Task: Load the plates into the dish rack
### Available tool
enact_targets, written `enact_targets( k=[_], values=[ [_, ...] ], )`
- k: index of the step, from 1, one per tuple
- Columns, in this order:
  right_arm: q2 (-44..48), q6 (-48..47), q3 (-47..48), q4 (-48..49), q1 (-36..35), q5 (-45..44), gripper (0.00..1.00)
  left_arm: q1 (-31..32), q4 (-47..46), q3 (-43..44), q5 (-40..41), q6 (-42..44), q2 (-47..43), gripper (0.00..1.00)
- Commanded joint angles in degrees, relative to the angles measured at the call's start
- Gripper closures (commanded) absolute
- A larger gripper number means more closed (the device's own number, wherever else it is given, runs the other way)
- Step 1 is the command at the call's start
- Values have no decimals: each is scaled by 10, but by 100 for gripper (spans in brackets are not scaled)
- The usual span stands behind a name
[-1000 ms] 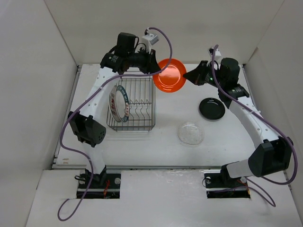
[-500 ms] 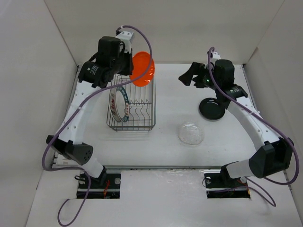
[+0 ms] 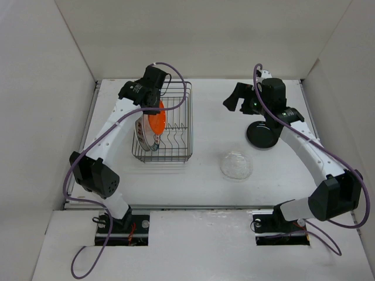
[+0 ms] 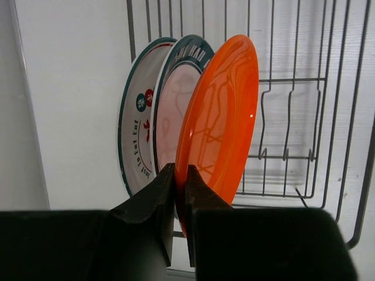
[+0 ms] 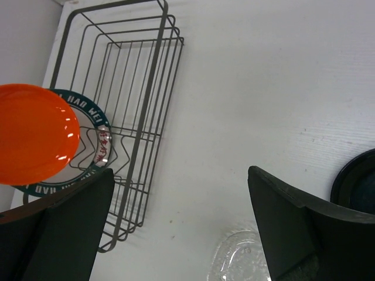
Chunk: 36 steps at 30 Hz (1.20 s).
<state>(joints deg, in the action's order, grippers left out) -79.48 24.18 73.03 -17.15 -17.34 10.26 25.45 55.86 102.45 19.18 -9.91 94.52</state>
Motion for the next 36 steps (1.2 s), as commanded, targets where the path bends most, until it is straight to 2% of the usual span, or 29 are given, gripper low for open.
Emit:
enact_targets(
  k=[1, 17, 24, 26, 30, 33, 36],
  values=[
    [20, -5, -10, 9, -5, -15, 0, 3, -3, 13, 52, -27, 2, 100],
    [31, -27, -27, 4, 47, 3, 0, 8, -20, -5, 11, -17, 73, 100],
    [13, -19, -62, -10, 116, -18, 0, 26, -14, -29, 1, -17, 84, 100],
    [24, -8, -97, 14, 147, -10, 0, 26, -14, -36, -5, -17, 84, 96],
    [64, 14, -146, 19, 187, -30, 0, 31, -25, -59, -15, -5, 79, 80],
    [107, 42, -193, 19, 201, -61, 0, 31, -25, -49, -15, 2, 73, 74],
    [143, 66, -257, 25, 206, -100, 0, 37, -19, -8, -15, 8, 66, 56]
  ],
)
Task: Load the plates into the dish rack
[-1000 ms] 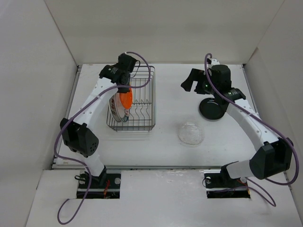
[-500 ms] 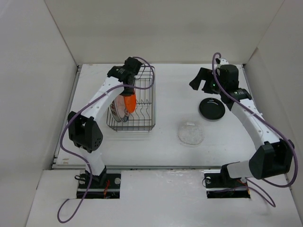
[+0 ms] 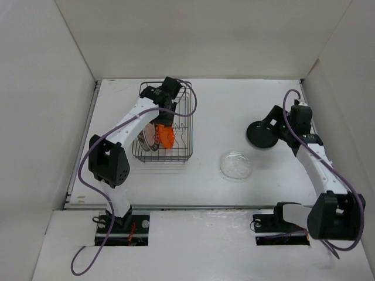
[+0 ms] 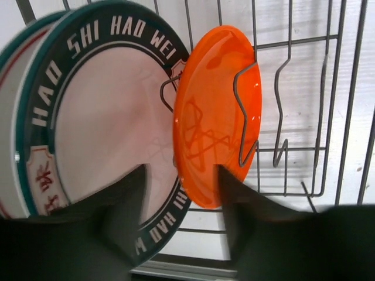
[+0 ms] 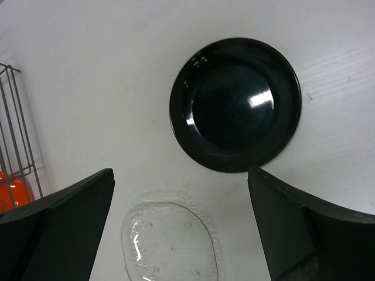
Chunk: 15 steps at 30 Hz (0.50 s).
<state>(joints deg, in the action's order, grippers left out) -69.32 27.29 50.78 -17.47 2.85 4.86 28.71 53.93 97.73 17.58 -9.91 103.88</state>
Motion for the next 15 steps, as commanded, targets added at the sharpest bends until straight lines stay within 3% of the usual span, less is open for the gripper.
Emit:
enact_targets(
  k=[1, 3, 7, 8, 12, 15],
  values=[
    [59, 40, -46, 28, 4, -58, 0, 5, 6, 66, 1, 8, -27, 42],
    [65, 46, -52, 4, 21, -93, 0, 5, 12, 97, 1, 13, -27, 27],
    [33, 46, -52, -32, 40, -94, 0, 5, 20, 195, -22, 43, -21, 10],
    [12, 46, -52, -32, 48, -89, 0, 5, 20, 224, -46, 69, -21, 0],
    [-26, 46, -74, 13, 73, -54, 3, 5, -28, 236, -87, 90, -40, 0],
    [-63, 32, -82, 39, 92, -37, 13, 5, -42, 255, -121, 103, -40, 0]
  ],
)
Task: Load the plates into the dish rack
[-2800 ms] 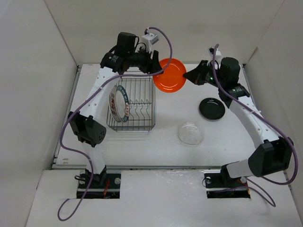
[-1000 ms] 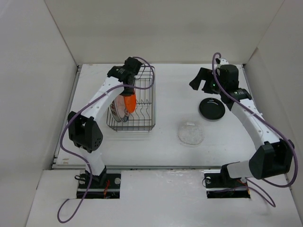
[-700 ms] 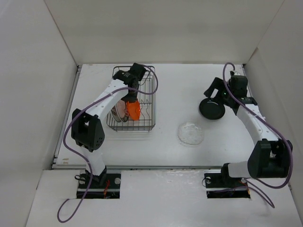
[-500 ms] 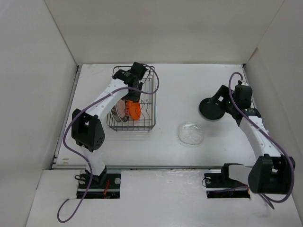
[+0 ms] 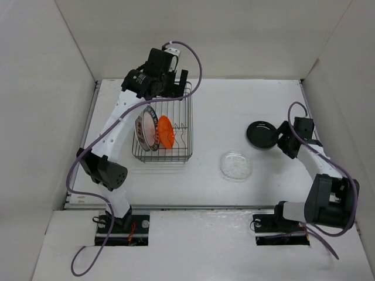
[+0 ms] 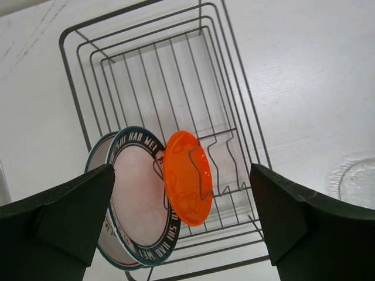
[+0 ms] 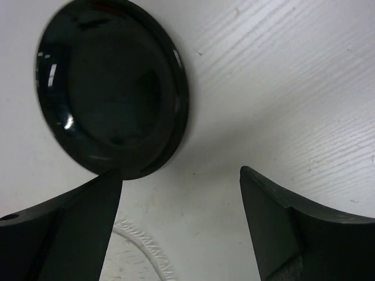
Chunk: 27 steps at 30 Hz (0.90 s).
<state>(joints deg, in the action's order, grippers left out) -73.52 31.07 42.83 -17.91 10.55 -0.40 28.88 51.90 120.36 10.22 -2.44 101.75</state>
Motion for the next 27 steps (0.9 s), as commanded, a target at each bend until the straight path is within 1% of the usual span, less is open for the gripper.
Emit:
enact_targets(
  k=[1, 2, 5, 6, 8, 9, 11, 16, 18, 19, 20, 21, 23, 24, 25, 27],
  values=[
    [-34, -6, -2, 44, 15, 22, 15, 3, -22, 36, -68, 29, -19, 0],
    [-46, -11, 5, 44, 22, 22, 15, 3, -22, 43, -74, 29, -14, 0],
    [-87, -11, 10, 66, 38, 49, 21, 3, -28, 43, -86, 29, -14, 0],
    [-100, -11, 25, 66, 38, 56, 27, 3, -29, 38, -94, 34, -14, 0],
    [-140, -11, 41, 66, 38, 69, 33, 3, -41, 31, -106, 34, -14, 0],
    [-152, -11, 47, 66, 38, 74, 43, 3, -41, 31, -111, 34, -14, 0],
    [-180, -11, 55, 66, 38, 81, 43, 3, -41, 24, -123, 34, -14, 0],
    [-223, -11, 74, 72, 38, 95, 43, 3, -52, 10, -123, 40, -14, 0],
    [-244, -11, 86, 72, 38, 95, 44, 3, -58, 4, -123, 40, -14, 0],
    [-244, -11, 86, 72, 38, 104, 47, 3, -58, 4, -123, 40, -14, 0],
    [-244, -11, 86, 72, 38, 104, 58, 3, -58, 4, -123, 40, -14, 0],
    [-244, -11, 86, 72, 38, 104, 62, 3, -58, -1, -123, 40, -14, 0],
    [-249, -11, 94, 63, 38, 97, 75, 3, -58, -1, -128, 40, -14, 0],
    [-249, -11, 99, 58, 38, 97, 88, 3, -58, -1, -129, 40, -14, 0],
    [-249, -11, 99, 53, 38, 97, 96, 3, -58, -1, -129, 40, -14, 0],
    [-254, -11, 99, 53, 38, 92, 100, 3, -58, -1, -129, 40, -14, 0]
  ],
)
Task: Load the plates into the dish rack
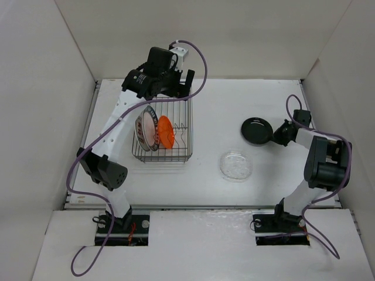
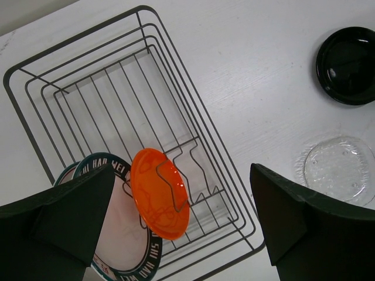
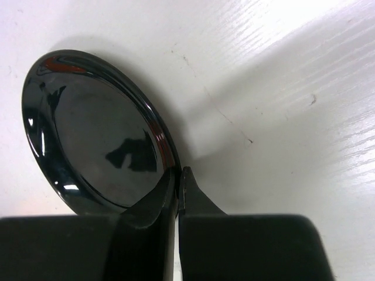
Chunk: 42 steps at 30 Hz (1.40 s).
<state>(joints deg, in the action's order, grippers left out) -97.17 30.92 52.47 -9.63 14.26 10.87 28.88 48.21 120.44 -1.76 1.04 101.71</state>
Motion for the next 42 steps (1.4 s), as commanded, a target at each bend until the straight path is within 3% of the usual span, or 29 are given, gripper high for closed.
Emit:
enact_targets(
  k=[1, 7, 11, 18, 28, 35, 38, 42],
  values=[
    [-18, -9, 8, -30, 1, -21, 100, 3, -21, -8, -9, 5, -13, 0],
    [5, -3, -12, -7, 1, -6, 100, 3, -26, -14, -14, 5, -3, 0],
    [92, 32, -26, 36, 1, 46, 100, 3, -26, -8, -43, 12, -3, 0],
    [246, 37, -21, 80, -34, 68, 100, 3, -66, 10, -162, 36, 2, 0],
    [351, -16, -22, 187, -137, 187, 100, 3, -123, 50, -396, 48, 62, 0],
    [363, 2, -29, 244, -184, 220, 100, 22, -110, 56, -426, 55, 96, 0],
    [349, 13, -24, 255, -199, 220, 100, 22, -110, 40, -437, 55, 96, 11],
    [335, 27, -18, 275, -216, 215, 100, 22, -110, 30, -446, 65, 75, 64]
  ],
)
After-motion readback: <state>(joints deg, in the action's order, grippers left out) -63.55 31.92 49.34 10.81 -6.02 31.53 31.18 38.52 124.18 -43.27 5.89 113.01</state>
